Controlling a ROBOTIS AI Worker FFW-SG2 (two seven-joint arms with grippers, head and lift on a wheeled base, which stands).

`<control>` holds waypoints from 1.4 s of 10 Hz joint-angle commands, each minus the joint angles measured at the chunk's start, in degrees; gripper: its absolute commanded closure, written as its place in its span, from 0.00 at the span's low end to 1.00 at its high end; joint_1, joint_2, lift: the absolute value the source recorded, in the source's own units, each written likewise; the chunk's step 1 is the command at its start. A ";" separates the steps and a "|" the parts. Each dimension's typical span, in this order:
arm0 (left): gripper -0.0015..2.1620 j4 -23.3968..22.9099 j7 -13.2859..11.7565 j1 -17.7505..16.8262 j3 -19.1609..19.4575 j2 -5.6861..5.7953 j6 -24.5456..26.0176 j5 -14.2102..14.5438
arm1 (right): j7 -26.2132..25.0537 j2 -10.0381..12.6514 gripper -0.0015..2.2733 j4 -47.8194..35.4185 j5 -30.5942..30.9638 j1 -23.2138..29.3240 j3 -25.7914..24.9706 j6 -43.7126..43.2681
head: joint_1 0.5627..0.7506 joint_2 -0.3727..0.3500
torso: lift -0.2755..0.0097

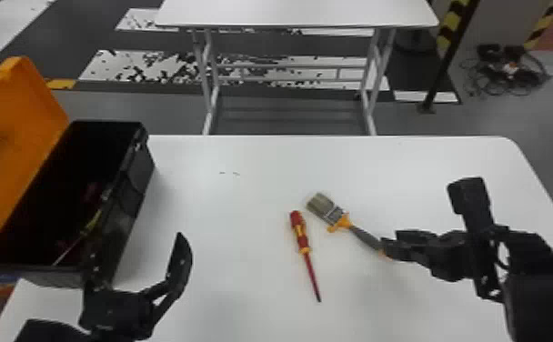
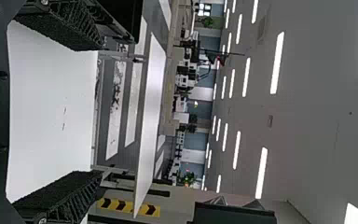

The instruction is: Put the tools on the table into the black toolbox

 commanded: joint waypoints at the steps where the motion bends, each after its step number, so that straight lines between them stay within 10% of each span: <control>1: 0.02 0.00 0.00 0.00 -0.08 0.01 -0.03 -0.01 | -0.75 0.10 0.03 -0.10 0.66 -0.58 1.35 2.08 | 0.70 0.57 | 0.70; 11: 0.03 0.70 0.00 -0.26 -0.08 0.01 -0.03 0.17 | -2.42 0.45 0.06 9.48 3.91 -6.91 5.57 1.38 | 0.70 0.60 | 0.70; 14: 0.03 1.32 -0.09 -0.61 -0.17 -0.08 -0.03 0.17 | -0.93 0.27 0.45 10.36 4.70 -7.17 5.65 0.32 | 0.70 0.60 | 0.70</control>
